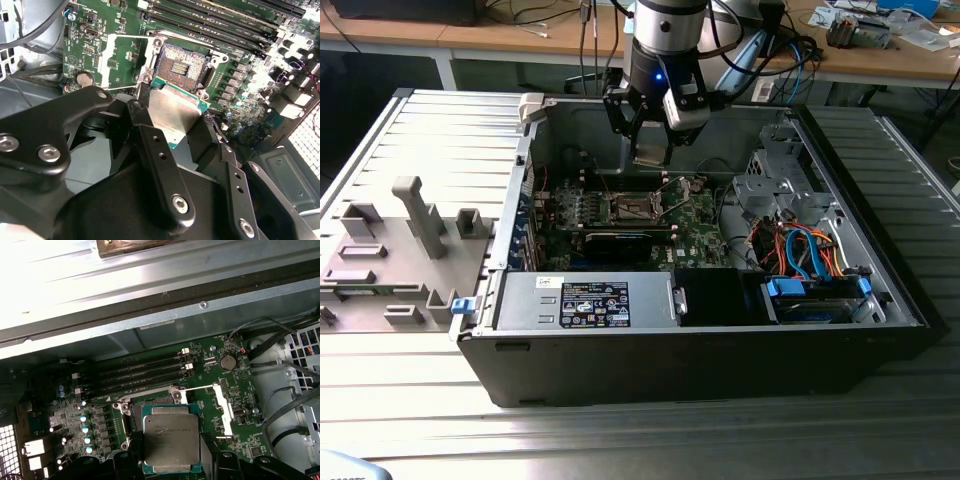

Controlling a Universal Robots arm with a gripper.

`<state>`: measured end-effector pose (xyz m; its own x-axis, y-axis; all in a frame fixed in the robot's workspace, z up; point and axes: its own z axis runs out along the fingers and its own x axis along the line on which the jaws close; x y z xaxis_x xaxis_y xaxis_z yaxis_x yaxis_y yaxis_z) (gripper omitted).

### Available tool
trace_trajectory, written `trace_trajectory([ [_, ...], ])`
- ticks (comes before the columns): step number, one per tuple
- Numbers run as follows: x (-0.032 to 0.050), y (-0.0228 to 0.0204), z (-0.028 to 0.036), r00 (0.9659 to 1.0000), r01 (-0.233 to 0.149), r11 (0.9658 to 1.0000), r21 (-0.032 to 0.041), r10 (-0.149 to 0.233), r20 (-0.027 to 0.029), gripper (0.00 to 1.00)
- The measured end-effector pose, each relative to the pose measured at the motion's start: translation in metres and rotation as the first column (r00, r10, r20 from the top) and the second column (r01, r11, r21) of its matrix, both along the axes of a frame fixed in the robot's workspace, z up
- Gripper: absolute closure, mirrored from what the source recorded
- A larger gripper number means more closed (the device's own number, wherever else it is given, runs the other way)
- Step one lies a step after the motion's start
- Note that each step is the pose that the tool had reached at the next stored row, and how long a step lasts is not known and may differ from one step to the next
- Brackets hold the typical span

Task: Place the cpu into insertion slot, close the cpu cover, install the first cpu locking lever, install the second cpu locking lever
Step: 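Place the cpu into insertion slot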

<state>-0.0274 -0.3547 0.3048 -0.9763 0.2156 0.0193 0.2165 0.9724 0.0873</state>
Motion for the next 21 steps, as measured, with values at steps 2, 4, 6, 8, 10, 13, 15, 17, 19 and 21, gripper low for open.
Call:
trace_trajectory([
  [2, 0.0000, 0.0000, -0.0001, 1.0000, 0.002, 1.0000, -0.0001, -0.002, 0.0000, 0.45],
  [4, 0.0000, 0.0000, -0.0002, 1.0000, 0.004, 1.0000, -0.0001, -0.004, 0.0000, 0.45],
  [6, 0.0000, 0.0000, -0.0004, 1.0000, 0.005, 1.0000, 0.0000, -0.005, 0.0000, 0.45],
  [8, 0.0000, 0.0000, -0.0005, 1.0000, 0.006, 1.0000, 0.0000, -0.006, 0.0000, 0.45],
  [10, 0.0000, 0.0000, -0.0005, 1.0000, 0.008, 1.0000, -0.0001, -0.008, 0.0000, 0.45],
  [13, 0.0000, 0.0000, -0.0007, 1.0000, 0.010, 1.0000, 0.0000, -0.010, 0.0000, 0.45],
  [15, 0.0000, 0.0000, -0.0007, 0.9999, 0.012, 0.9999, -0.0001, -0.012, 0.0000, 0.45],
  [17, 0.0000, 0.0000, -0.0008, 0.9999, 0.013, 0.9999, -0.0001, -0.013, 0.0000, 0.45],
  [19, 0.0000, 0.0000, -0.0009, 0.9999, 0.015, 0.9999, -0.0001, -0.015, 0.0001, 0.45],
  [21, 0.0000, 0.0000, -0.0010, 0.9999, 0.016, 0.9999, -0.0001, -0.016, 0.0000, 0.45],
])
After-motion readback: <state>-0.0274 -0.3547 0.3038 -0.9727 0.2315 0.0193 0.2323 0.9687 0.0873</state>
